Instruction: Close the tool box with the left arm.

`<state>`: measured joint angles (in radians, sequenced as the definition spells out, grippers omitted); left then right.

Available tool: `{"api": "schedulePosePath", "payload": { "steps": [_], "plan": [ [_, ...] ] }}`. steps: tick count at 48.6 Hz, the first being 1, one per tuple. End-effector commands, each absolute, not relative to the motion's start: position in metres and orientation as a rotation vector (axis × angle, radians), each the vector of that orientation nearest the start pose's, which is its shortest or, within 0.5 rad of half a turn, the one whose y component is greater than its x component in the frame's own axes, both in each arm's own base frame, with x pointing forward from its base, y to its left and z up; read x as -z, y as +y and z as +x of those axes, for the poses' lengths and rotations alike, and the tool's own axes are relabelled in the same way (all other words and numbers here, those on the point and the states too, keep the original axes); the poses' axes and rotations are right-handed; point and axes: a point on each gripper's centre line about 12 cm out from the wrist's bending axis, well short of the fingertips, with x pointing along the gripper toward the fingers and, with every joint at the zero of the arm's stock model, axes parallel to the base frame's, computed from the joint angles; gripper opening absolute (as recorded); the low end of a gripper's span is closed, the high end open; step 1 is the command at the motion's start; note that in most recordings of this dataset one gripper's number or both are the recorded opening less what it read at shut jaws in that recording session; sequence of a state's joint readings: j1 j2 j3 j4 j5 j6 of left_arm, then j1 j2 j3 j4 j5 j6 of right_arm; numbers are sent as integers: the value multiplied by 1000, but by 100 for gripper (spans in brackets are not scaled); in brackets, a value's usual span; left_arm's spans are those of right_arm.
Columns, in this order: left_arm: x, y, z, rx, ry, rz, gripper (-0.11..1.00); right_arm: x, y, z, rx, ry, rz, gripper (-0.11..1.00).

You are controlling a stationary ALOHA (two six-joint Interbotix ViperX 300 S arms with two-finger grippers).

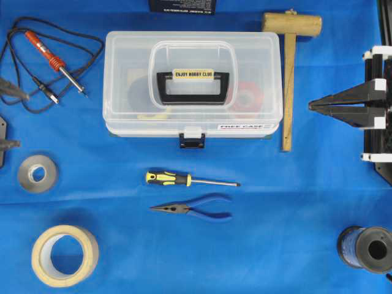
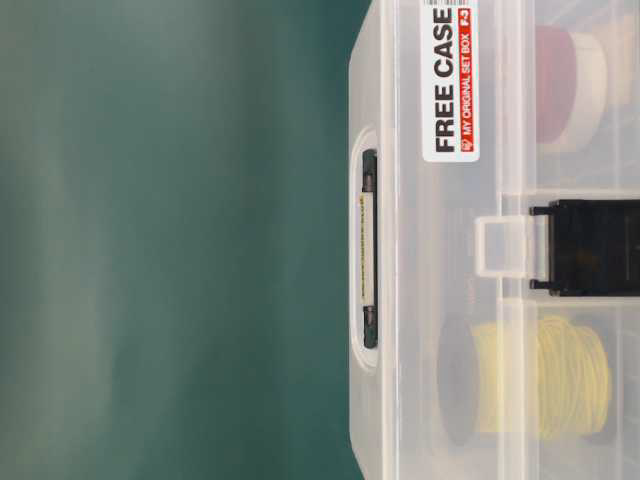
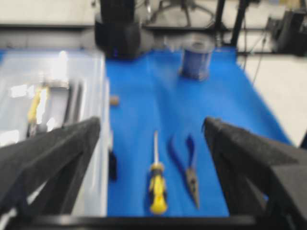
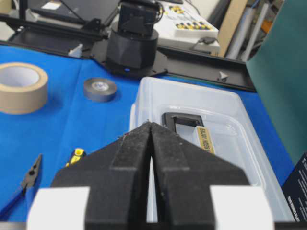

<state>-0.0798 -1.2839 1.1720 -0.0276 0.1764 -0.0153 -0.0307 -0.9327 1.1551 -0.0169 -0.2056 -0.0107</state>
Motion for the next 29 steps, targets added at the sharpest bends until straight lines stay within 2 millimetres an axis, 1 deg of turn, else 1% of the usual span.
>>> {"api": "schedulePosePath", "payload": {
  "steps": [1,10,16,23,29],
  "plan": [
    [-279,-11,140,80,51,-45,91,-298,-6,207,27,-18,-29,0],
    [-241,-11,135,77,76,-65,91,-296,-6,207,27,-13,-29,0],
    [-226,-11,136,75,70,-69,91,-296,-6,207,27,-10,-27,0],
    [-218,-11,138,74,90,-67,90,-296,-6,207,27,-10,-27,0],
    [-219,-11,137,74,85,-66,90,-296,-6,207,27,-13,-27,0]
  ]
}}
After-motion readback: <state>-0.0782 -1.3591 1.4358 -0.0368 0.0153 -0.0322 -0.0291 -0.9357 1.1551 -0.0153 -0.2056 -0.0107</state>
